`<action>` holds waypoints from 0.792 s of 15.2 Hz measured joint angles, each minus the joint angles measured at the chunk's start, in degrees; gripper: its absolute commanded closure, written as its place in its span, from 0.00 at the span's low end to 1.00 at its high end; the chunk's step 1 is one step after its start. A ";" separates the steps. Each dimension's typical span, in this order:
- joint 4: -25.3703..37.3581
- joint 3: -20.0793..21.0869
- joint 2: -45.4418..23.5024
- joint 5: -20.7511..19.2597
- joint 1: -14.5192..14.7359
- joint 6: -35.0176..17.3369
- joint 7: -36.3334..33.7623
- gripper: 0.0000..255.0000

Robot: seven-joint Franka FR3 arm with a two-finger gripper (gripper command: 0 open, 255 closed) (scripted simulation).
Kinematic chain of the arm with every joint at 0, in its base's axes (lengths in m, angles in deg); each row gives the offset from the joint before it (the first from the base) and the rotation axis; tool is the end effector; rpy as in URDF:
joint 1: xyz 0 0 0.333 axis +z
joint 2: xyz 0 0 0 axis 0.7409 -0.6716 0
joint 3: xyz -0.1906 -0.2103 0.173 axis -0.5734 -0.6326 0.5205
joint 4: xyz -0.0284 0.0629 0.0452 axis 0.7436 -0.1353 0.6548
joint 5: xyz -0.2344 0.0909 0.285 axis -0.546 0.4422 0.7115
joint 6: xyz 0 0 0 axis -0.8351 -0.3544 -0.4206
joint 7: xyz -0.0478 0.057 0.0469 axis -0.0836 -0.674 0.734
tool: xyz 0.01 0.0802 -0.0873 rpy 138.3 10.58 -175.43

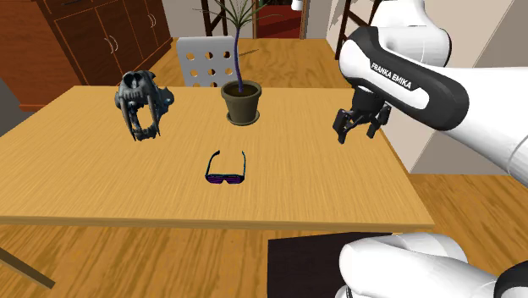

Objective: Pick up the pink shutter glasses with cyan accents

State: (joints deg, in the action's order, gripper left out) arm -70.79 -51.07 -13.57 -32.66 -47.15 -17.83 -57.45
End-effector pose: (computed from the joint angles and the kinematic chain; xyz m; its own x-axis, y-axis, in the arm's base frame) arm 0.2849 -0.0047 0.5776 0.9850 0.1727 0.0043 0.1727 -0.9850 0.0008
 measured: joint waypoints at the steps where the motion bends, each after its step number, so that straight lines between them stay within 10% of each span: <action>1: 0.00 0.00 0.00 0.00 0.00 0.00 0.00 0.00; 12: 0.65 9.75 -12.51 6.20 3.50 -10.57 -11.52 0.00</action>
State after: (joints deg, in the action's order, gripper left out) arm -70.14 -41.33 -26.08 -26.47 -43.65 -28.40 -68.97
